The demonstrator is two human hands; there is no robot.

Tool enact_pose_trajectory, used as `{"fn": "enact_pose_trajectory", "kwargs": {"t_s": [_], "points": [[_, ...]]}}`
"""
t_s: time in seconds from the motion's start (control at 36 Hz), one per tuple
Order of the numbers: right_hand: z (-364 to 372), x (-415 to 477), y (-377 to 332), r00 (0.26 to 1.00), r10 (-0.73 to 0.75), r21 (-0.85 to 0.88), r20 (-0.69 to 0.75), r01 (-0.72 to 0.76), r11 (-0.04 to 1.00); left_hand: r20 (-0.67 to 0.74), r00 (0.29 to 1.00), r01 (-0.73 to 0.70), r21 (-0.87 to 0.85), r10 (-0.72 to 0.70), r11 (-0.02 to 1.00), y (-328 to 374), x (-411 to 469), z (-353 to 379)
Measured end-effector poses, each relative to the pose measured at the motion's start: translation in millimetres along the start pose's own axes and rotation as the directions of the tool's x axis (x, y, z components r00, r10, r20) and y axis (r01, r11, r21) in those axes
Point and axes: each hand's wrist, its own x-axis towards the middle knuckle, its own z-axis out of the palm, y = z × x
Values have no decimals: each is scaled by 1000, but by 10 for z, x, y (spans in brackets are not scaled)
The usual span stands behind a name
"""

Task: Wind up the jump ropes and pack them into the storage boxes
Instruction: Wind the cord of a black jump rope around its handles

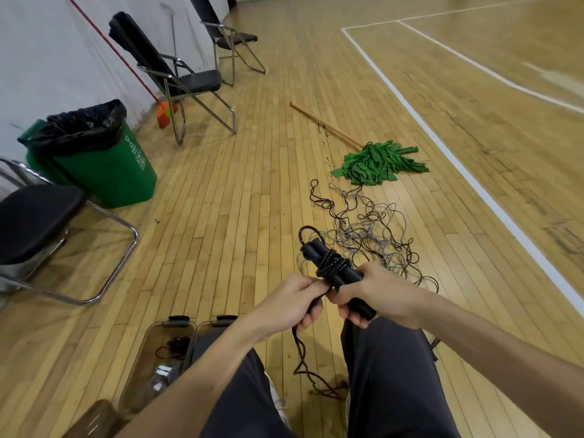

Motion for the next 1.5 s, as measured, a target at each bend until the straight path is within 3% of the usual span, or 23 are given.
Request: {"fn": "enact_pose_trajectory", "kwargs": {"t_s": [0.14,0.56,0.75,0.86,0.97,1.08,1.28,1.39,1.5], "points": [[-74,80,49,998,-7,-2,-67,7,1000,33,999,-47,113,44,993,-8,-15,41],[-283,277,231,967,-46,-263,-251,-22,965,-141,989,19,472,54,881,121,-46,119],[-236,365,225,947,-68,-381,-315,-61,923,-187,964,59,844,190,533,233,-64,266],[-197,402,194,941,-98,-435,-323,-56,899,-172,964,82,920,204,384,363,-112,168],[-151,407,113,976,-3,-316,-218,-67,946,-110,974,79,984,198,162,569,-201,94],[-106,381,12,984,107,-325,-141,-148,934,-23,972,25,1000,234,-6,771,-249,0],[-1,186,-161,945,310,-455,105,-231,860,208,924,-235,971,321,50,952,-311,-261],[86,61,-237,915,359,-545,184,-209,812,250,921,-286,954,298,83,1015,-291,-389],[199,-50,-307,902,359,-607,240,-149,780,253,929,-315,924,272,217,1069,-245,-450]]}}
